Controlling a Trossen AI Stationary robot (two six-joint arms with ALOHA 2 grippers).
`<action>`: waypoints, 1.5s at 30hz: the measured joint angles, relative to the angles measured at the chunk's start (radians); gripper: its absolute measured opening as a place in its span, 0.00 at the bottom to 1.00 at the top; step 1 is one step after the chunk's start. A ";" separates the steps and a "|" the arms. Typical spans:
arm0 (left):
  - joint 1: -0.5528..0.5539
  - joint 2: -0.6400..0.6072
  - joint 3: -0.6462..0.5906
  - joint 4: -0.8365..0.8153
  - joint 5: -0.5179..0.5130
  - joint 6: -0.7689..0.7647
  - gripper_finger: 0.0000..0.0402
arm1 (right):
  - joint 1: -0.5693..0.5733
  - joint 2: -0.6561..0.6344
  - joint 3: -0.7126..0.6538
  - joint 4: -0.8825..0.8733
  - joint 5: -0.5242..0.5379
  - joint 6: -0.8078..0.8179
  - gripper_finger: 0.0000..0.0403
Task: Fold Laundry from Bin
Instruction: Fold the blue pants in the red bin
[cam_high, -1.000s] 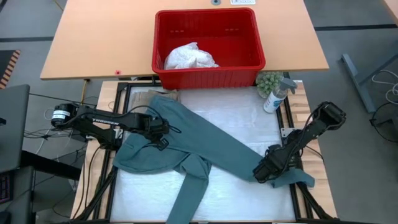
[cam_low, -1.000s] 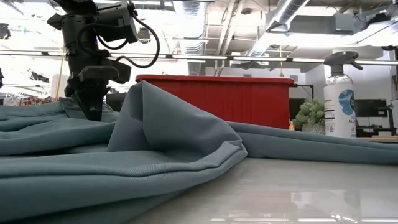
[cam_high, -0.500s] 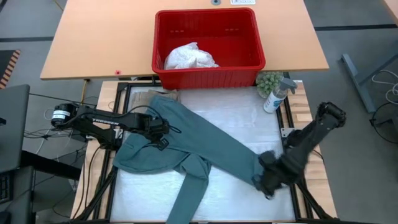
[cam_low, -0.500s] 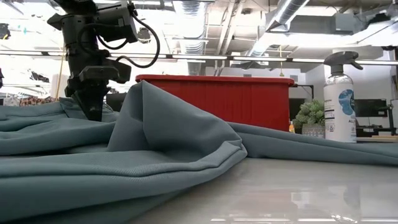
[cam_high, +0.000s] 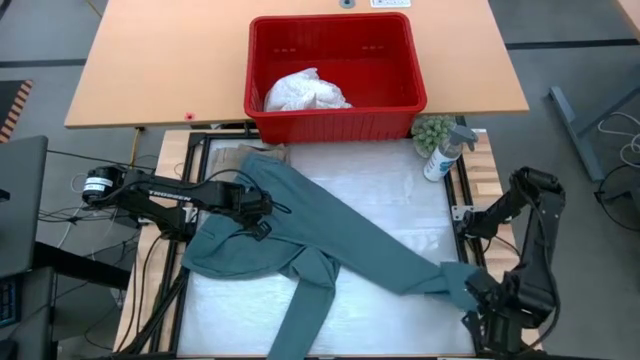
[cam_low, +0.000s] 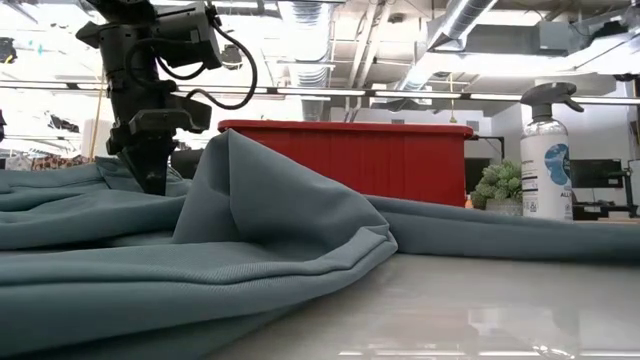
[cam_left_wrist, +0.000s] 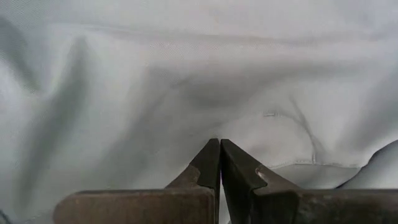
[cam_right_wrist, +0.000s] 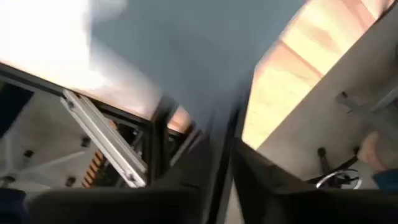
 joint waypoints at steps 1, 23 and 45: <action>0.000 0.000 0.000 0.000 0.000 0.000 0.00 | 0.002 0.000 0.000 -0.006 -0.008 -0.001 0.31; 0.035 0.000 0.000 0.034 0.004 0.003 0.00 | -0.585 0.081 -0.150 -0.118 0.238 -0.271 0.63; 0.035 0.009 0.000 0.059 0.011 0.021 0.00 | -0.567 -0.021 -0.676 0.412 0.105 -0.045 0.61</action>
